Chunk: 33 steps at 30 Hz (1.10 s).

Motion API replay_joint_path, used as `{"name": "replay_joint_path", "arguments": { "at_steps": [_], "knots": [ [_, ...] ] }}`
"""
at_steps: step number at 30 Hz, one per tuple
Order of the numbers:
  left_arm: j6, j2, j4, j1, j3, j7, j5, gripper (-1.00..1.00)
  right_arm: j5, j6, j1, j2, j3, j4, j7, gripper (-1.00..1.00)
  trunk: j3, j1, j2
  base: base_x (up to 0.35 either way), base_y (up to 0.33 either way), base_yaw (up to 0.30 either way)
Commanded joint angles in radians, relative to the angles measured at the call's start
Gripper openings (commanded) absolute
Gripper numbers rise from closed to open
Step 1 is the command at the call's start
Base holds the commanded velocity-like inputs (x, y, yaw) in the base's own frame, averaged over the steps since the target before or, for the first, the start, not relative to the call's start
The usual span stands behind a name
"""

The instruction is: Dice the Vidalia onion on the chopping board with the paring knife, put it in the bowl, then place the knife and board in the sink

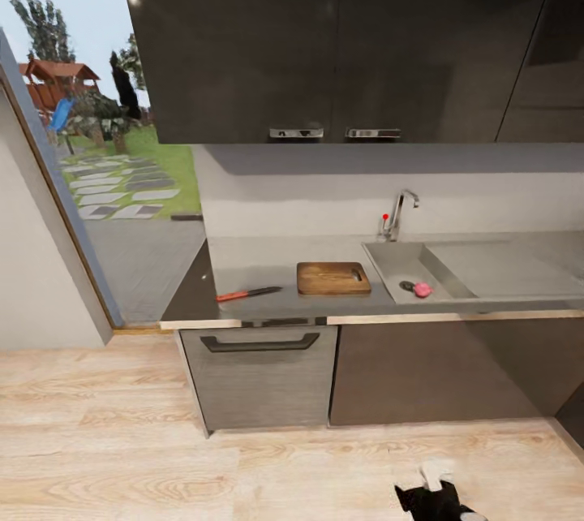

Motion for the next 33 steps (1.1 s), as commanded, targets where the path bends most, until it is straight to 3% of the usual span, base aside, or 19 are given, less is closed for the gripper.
{"name": "replay_joint_path", "arguments": {
  "at_steps": [1, 4, 5, 7, 13, 19, 23, 25, 28, 33],
  "knots": [
    [-0.002, -0.001, -0.001, 0.000, 0.006, -0.001, 0.003, 1.00, 0.009, -0.020, 0.045, -0.001, -0.005, 0.001, 0.002, 1.00, -0.002, 0.001, -0.002, -0.004, 0.000, 0.000],
    [-0.002, -0.002, -0.003, 0.000, 0.007, -0.001, 0.003, 1.00, 0.009, -0.047, 0.140, 0.003, -0.004, 0.001, 0.000, 1.00, -0.002, 0.001, -0.002, -0.002, 0.000, 0.000],
    [-0.002, -0.005, -0.007, 0.000, 0.008, -0.001, 0.003, 1.00, 0.009, -0.104, 0.270, 0.019, -0.004, 0.002, -0.001, 1.00, -0.002, 0.001, -0.002, 0.000, 0.000, 0.000],
    [-0.002, -0.008, -0.012, 0.000, 0.009, -0.001, 0.003, 1.00, 0.008, -0.181, 0.373, 0.038, -0.004, 0.002, -0.003, 1.00, -0.002, 0.001, -0.002, 0.000, 0.000, 0.000],
    [-0.002, -0.012, -0.014, 0.000, 0.009, -0.001, 0.004, 1.00, 0.005, -0.345, 0.562, 0.061, -0.006, 0.001, -0.012, 1.00, -0.002, 0.001, -0.002, 0.000, 0.000, 0.000],
    [-0.002, -0.017, -0.015, -0.001, 0.010, 0.000, 0.003, 1.00, -0.011, -0.361, 0.590, 0.058, -0.028, -0.026, -0.111, 1.00, -0.002, 0.001, -0.002, 0.000, 0.000, 0.000],
    [-0.002, -0.017, -0.017, -0.004, 0.010, 0.001, 0.004, 1.00, -0.019, -0.339, 0.592, 0.051, -0.035, -0.138, -0.224, 1.00, -0.002, 0.001, -0.002, 0.000, 0.000, 0.000],
    [-0.002, -0.018, -0.018, -0.004, 0.010, 0.001, 0.004, 1.00, -0.021, -0.289, 0.592, 0.050, -0.036, -0.229, -0.252, 1.00, -0.002, 0.001, -0.002, 0.000, 0.000, 0.000],
    [-0.002, -0.018, -0.032, -0.005, 0.010, 0.001, 0.005, 1.00, -0.024, -0.155, 0.592, 0.048, -0.037, -0.415, -0.269, 1.00, -0.002, 0.001, -0.002, 0.000, 0.000, 0.000],
    [-0.003, -0.017, -0.047, -0.005, 0.009, 0.001, 0.006, 1.00, -0.034, -0.053, 0.592, 0.049, -0.038, -0.583, -0.261, 1.00, -0.002, 0.001, -0.002, 0.000, 0.000, 0.000]
  ]
}}
